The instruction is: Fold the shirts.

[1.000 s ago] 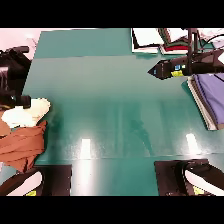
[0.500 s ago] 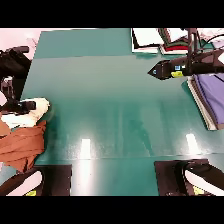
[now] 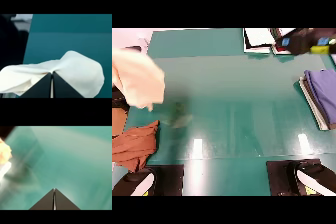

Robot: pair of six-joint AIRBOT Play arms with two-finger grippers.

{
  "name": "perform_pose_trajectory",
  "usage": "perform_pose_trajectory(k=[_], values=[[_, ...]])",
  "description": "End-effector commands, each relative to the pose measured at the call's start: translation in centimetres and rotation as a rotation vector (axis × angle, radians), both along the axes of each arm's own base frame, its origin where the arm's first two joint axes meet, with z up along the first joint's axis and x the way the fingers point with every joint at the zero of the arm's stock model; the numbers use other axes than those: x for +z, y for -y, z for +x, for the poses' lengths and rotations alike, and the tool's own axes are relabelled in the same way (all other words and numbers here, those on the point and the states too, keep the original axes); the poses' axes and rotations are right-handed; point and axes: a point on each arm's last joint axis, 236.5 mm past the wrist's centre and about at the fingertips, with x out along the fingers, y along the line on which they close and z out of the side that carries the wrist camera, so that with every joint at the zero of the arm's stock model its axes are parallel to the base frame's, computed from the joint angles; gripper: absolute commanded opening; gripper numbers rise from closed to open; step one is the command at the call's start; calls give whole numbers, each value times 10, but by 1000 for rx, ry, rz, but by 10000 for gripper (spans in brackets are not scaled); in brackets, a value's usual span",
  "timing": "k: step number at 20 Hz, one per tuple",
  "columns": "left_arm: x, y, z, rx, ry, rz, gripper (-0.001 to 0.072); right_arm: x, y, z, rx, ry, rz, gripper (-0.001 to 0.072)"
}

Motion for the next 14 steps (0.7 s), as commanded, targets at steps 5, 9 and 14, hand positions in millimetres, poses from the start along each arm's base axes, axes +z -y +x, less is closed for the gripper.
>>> perform_pose_trajectory(k=[5, 9, 14], values=[[53, 185, -53, -564, 66, 7, 18, 94, 19, -21, -42, 223, 33, 20], [-56, 335, -58, -888, -181, 148, 24, 97, 53, -16, -152, 190, 52, 20], [-129, 383, -32, -908, -298, 207, 559, 83, 71, -14, -194, 134, 22, 20]])
